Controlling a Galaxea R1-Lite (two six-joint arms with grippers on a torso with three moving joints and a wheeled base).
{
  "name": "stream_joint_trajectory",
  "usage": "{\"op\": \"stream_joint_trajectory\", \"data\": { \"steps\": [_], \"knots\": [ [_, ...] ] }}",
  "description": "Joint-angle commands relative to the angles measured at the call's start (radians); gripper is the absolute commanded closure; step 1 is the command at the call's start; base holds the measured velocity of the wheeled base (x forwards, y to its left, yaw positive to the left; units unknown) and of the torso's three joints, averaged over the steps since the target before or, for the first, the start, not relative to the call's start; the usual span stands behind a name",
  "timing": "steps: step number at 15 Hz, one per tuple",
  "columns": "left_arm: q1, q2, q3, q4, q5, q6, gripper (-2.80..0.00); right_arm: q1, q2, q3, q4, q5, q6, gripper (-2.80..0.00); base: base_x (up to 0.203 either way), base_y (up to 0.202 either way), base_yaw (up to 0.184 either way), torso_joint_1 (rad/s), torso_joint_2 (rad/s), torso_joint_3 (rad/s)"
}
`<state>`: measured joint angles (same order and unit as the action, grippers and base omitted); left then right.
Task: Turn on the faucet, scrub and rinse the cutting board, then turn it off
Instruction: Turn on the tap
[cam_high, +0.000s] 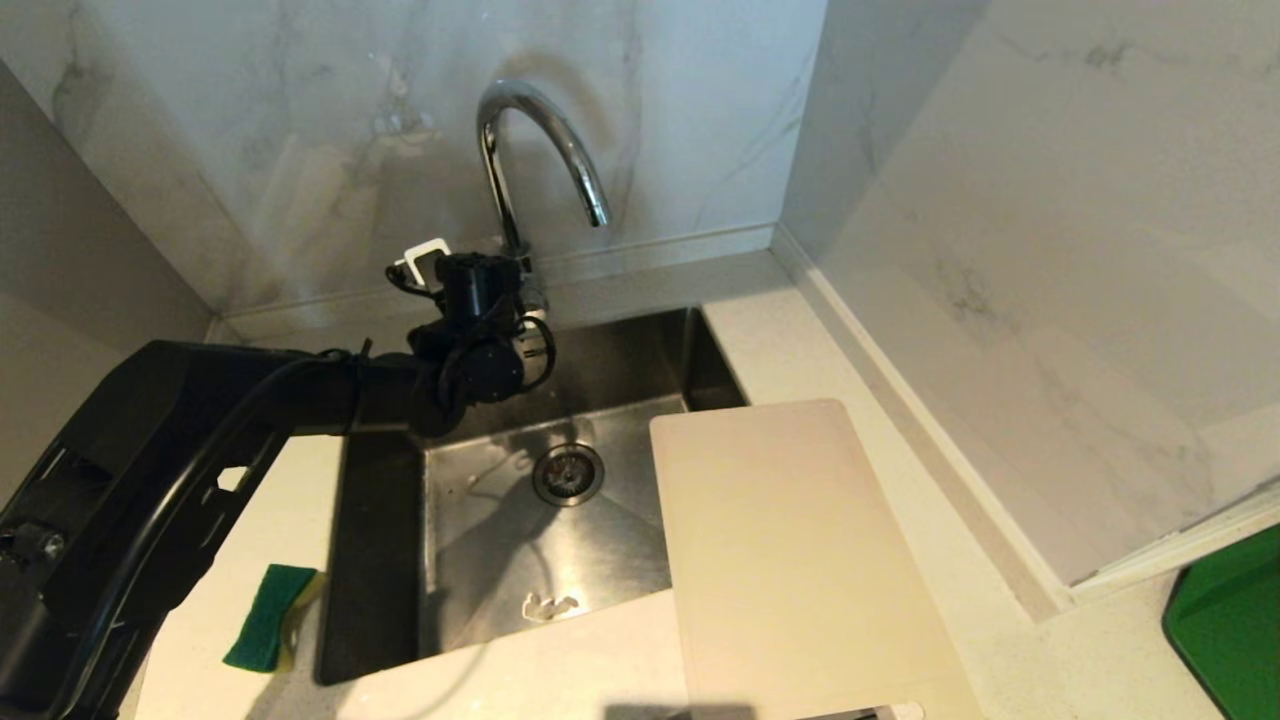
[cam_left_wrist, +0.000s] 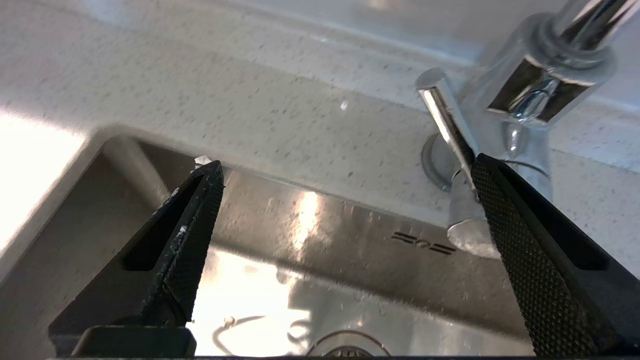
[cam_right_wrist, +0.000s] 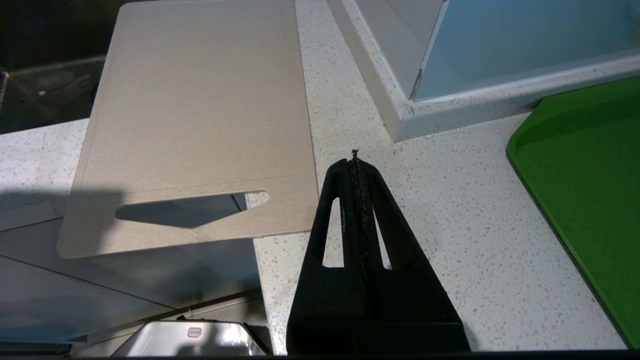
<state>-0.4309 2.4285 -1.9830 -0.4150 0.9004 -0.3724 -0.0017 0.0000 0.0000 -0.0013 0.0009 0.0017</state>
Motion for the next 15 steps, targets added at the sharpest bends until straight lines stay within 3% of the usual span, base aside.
{"op": "stream_joint_trajectory", "data": {
  "steps": [1, 10, 15],
  "knots": [
    [0.017, 0.021, 0.000, -0.013, 0.008, 0.004, -2.80, 0.000, 0.000, 0.000, 0.000, 0.001, 0.000, 0.00, 0.000, 0.000, 0.000, 0.000, 0.00, 0.000],
    [0.032, 0.028, 0.001, -0.052, 0.020, 0.014, -2.80, 0.000, 0.001, 0.000, 0.000, 0.001, 0.000, 0.00, 0.000, 0.000, 0.000, 0.000, 0.00, 0.000],
    [0.044, 0.056, 0.001, -0.123, 0.051, 0.074, -2.80, 0.000, 0.000, 0.000, 0.000, 0.001, 0.000, 0.00, 0.000, 0.000, 0.000, 0.000, 0.00, 0.000]
  ]
}}
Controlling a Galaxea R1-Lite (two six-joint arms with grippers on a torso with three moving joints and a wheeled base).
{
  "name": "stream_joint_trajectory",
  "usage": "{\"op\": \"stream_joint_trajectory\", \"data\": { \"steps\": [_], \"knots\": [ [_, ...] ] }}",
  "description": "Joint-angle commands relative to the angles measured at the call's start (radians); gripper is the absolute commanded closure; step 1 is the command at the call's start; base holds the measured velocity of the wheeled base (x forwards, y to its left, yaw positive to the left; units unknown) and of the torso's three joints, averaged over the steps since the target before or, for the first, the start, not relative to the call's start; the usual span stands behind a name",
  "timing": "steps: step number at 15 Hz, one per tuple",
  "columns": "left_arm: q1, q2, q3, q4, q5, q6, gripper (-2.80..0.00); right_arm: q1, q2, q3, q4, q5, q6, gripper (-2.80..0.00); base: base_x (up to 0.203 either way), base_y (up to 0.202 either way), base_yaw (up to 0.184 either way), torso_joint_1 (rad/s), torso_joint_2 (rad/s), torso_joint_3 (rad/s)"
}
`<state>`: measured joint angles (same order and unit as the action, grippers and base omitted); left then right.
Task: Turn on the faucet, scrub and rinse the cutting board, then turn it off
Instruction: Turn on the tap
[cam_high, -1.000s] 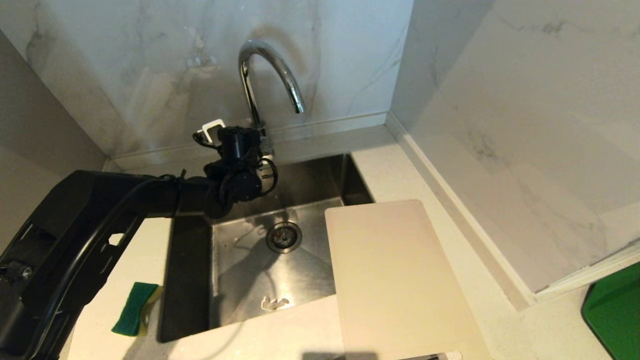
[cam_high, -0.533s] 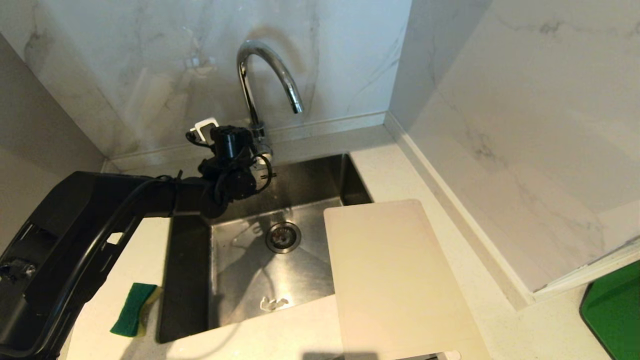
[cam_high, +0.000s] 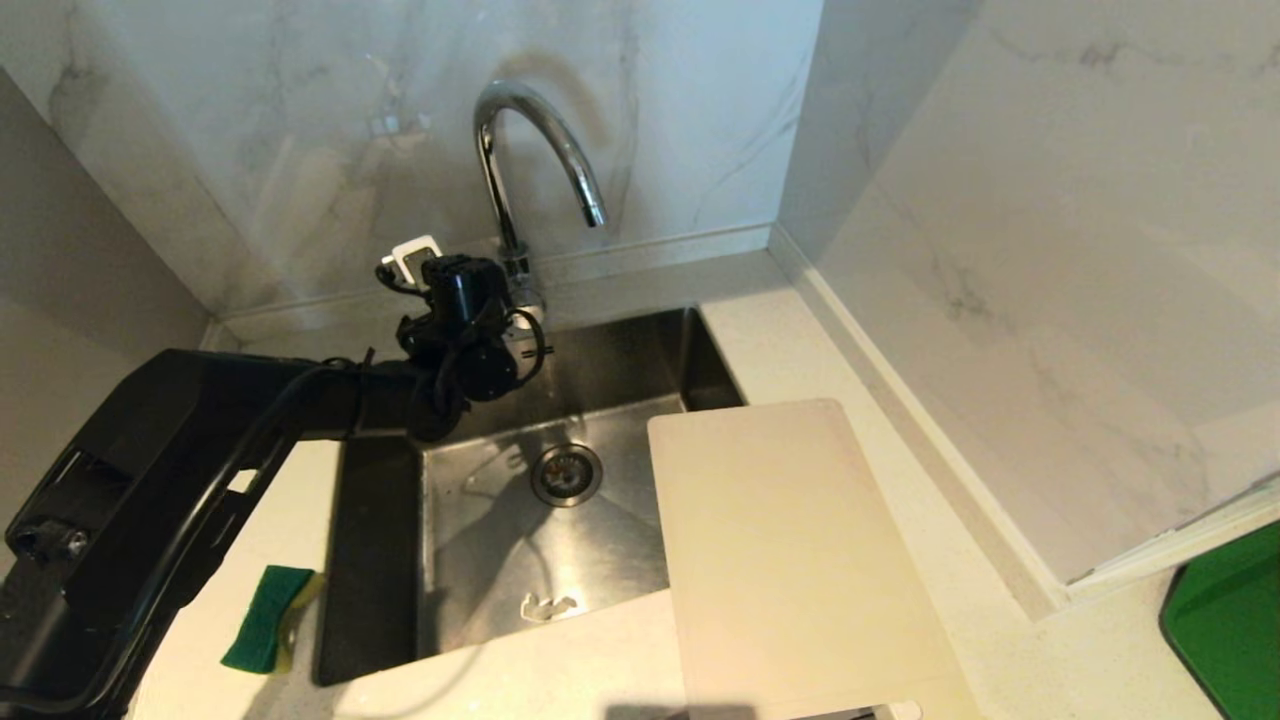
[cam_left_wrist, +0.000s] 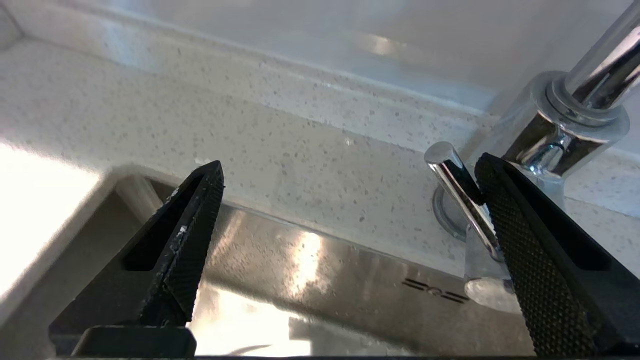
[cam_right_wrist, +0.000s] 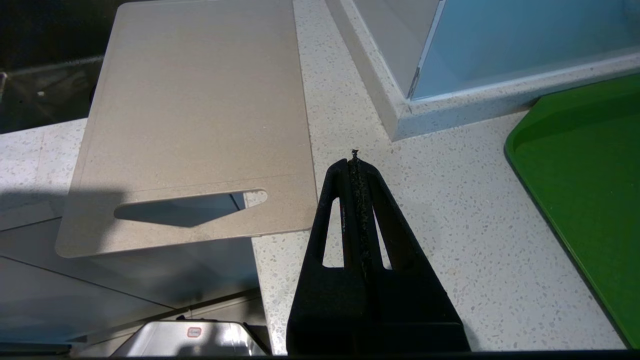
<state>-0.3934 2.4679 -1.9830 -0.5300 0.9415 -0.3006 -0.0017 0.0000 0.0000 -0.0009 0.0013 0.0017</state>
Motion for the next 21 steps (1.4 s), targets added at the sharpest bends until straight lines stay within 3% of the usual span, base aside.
{"op": "stream_joint_trajectory", "data": {
  "steps": [1, 21],
  "knots": [
    [0.014, 0.017, 0.000, -0.010, 0.012, 0.007, -2.80, 0.000, 0.000, 0.000, -0.001, 0.000, 0.000, 0.00, 0.000, 0.000, 0.000, 0.000, 0.00, 0.000],
    [0.018, -0.039, 0.032, -0.004, 0.030, 0.000, -2.80, 0.000, 0.000, 0.000, -0.001, 0.000, 0.000, 0.00, 0.000, 0.000, 0.000, 0.000, 0.00, 0.000]
  ]
}}
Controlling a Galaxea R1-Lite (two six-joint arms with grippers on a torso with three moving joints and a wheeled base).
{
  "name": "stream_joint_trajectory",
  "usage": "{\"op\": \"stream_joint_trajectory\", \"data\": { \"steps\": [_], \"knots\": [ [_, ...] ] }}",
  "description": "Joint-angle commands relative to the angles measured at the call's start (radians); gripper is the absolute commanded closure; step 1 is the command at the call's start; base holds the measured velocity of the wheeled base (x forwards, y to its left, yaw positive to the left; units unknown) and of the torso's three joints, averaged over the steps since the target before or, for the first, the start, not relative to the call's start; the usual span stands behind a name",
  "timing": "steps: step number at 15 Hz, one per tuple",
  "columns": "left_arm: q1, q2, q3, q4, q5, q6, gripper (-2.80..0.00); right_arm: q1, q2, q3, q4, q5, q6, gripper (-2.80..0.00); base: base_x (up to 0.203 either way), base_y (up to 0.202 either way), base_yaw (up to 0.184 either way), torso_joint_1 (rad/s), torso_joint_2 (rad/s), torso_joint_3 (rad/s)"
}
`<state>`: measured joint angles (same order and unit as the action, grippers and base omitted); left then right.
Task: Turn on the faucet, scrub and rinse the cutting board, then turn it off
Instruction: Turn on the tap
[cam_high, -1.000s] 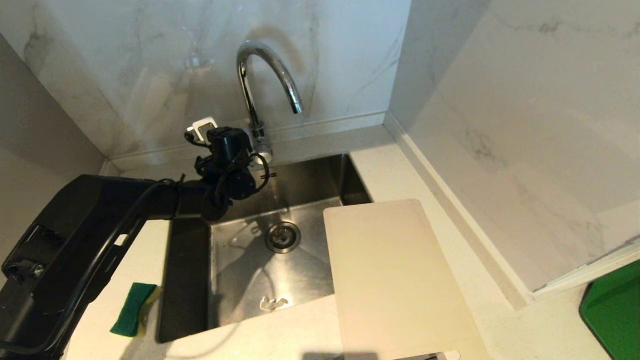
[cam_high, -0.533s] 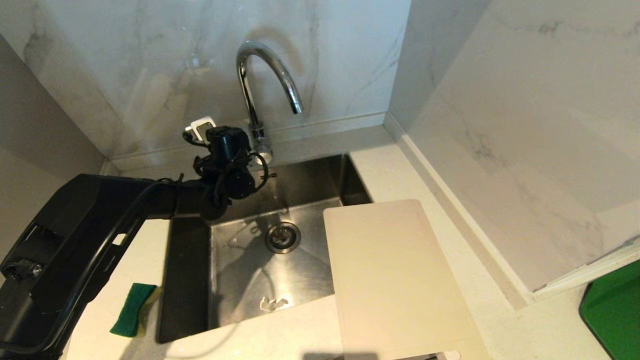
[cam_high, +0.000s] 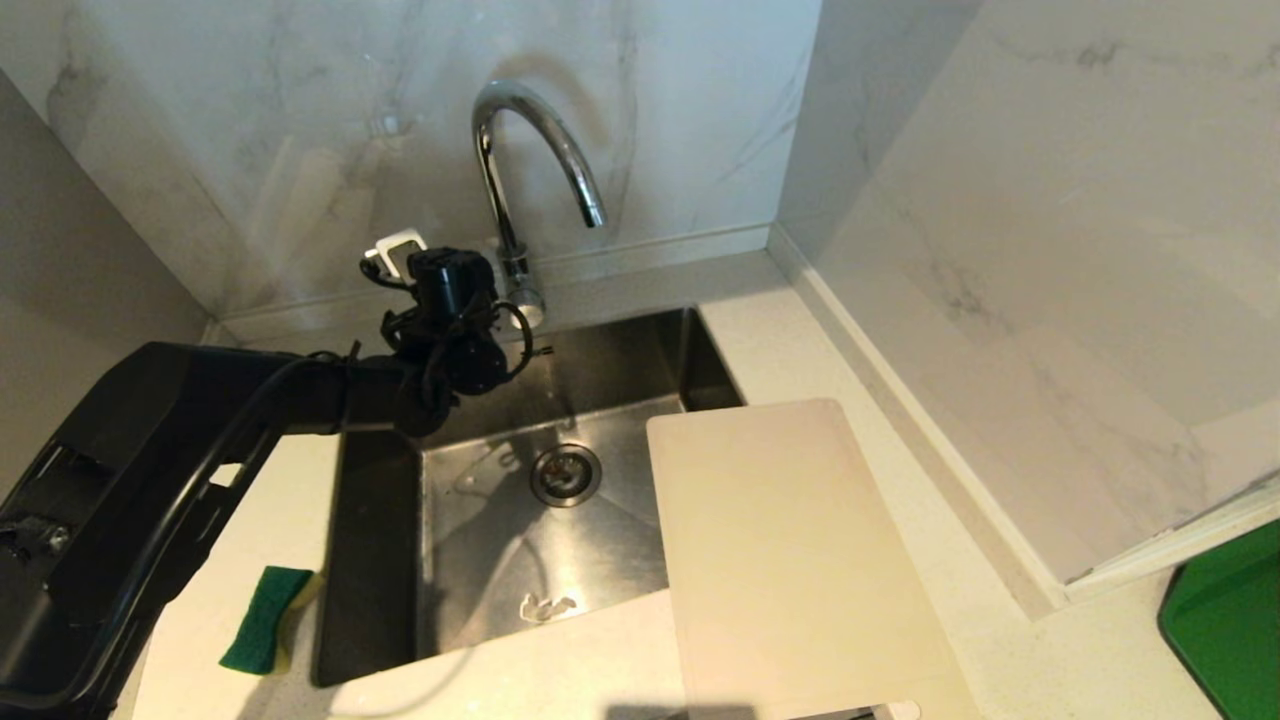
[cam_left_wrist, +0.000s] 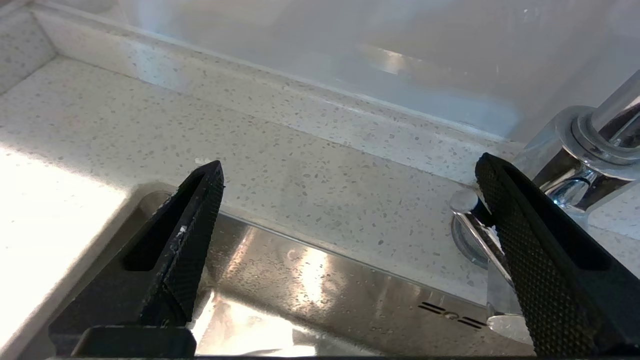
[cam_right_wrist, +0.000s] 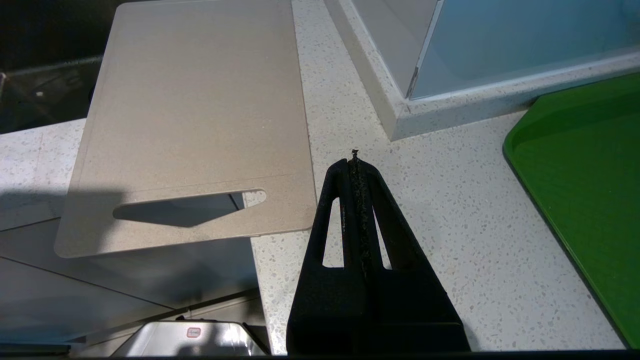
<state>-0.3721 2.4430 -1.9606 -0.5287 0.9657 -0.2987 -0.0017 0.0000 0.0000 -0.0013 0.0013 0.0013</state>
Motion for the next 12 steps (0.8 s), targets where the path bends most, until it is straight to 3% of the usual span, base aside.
{"op": "stream_joint_trajectory", "data": {
  "steps": [1, 12],
  "knots": [
    [-0.005, -0.016, 0.009, -0.005, 0.005, -0.002, -2.80, 0.000, 0.000, 0.000, 0.000, 0.000, 0.000, 0.00, 0.000, 0.000, 0.000, 0.000, 0.00, 0.000],
    [-0.004, 0.010, 0.005, -0.010, 0.018, -0.005, -2.80, 0.000, 0.000, 0.000, 0.000, 0.000, 0.000, 0.00, 0.000, 0.000, 0.000, 0.000, 0.00, 0.000]
  ]
}}
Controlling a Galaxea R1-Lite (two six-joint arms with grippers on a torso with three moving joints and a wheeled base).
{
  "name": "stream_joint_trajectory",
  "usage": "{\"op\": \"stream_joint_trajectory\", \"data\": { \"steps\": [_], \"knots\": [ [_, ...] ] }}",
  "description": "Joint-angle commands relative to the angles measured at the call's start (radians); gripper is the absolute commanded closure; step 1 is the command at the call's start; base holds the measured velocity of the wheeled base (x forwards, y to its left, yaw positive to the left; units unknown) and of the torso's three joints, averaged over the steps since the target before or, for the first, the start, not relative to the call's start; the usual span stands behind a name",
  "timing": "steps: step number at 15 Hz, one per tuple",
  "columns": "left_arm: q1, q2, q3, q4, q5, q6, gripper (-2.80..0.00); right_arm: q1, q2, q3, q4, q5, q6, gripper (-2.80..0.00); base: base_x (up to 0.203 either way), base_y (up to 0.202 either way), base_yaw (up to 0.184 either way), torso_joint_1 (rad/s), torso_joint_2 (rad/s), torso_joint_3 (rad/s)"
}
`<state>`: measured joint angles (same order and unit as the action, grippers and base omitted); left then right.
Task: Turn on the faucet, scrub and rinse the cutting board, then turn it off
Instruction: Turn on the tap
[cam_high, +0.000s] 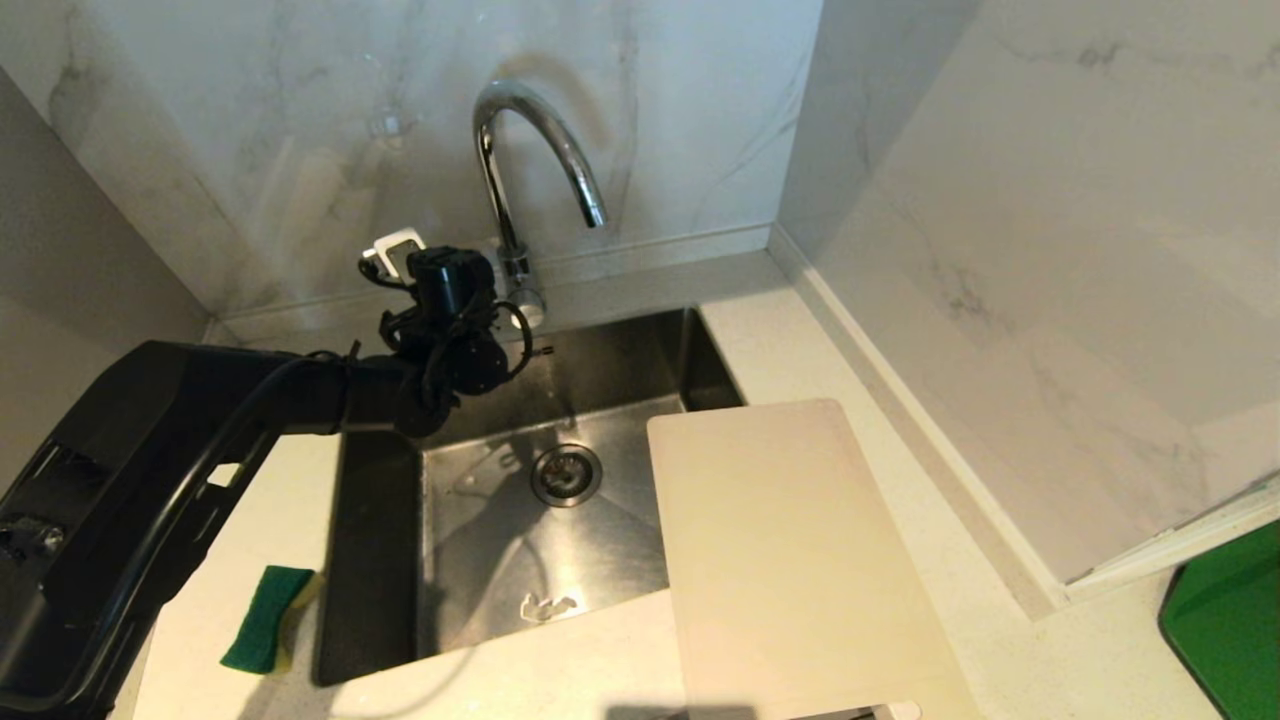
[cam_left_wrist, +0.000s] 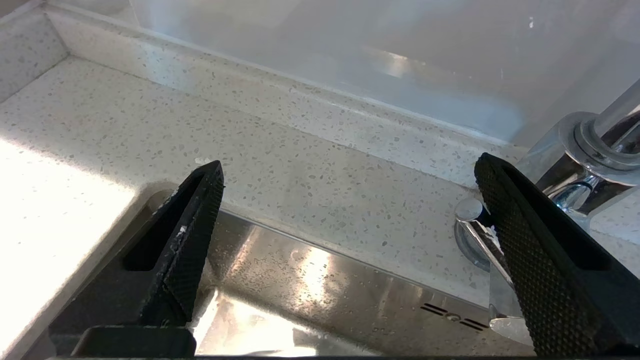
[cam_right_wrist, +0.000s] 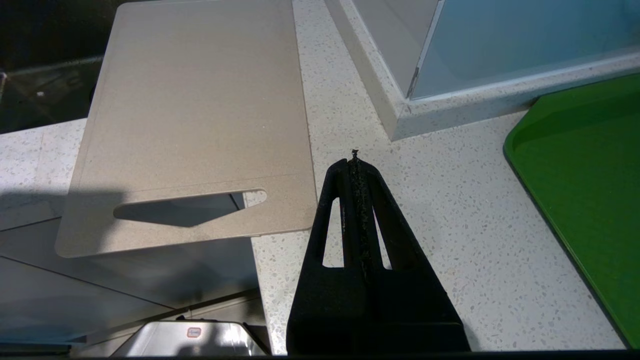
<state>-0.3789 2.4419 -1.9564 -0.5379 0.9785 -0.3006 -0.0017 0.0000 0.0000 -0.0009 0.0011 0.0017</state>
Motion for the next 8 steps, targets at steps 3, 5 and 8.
{"op": "stream_joint_trajectory", "data": {
  "steps": [3, 5, 8],
  "knots": [
    [0.005, -0.004, 0.003, 0.004, 0.009, -0.027, -2.80, 0.000, 0.000, 0.000, -0.001, 0.000, 0.000, 0.00, 0.000, 0.000, 0.000, 0.000, 0.00, 0.000],
    [0.003, -0.035, 0.023, 0.007, 0.011, -0.034, -2.80, 0.000, 0.000, 0.000, -0.001, 0.000, 0.000, 0.00, 0.000, 0.000, 0.000, 0.000, 0.00, 0.000],
    [-0.009, -0.095, 0.097, 0.007, 0.008, -0.039, -2.80, 0.000, 0.000, 0.000, -0.001, 0.000, 0.000, 0.00, 0.000, 0.000, 0.000, 0.000, 0.00, 0.000]
  ]
}}
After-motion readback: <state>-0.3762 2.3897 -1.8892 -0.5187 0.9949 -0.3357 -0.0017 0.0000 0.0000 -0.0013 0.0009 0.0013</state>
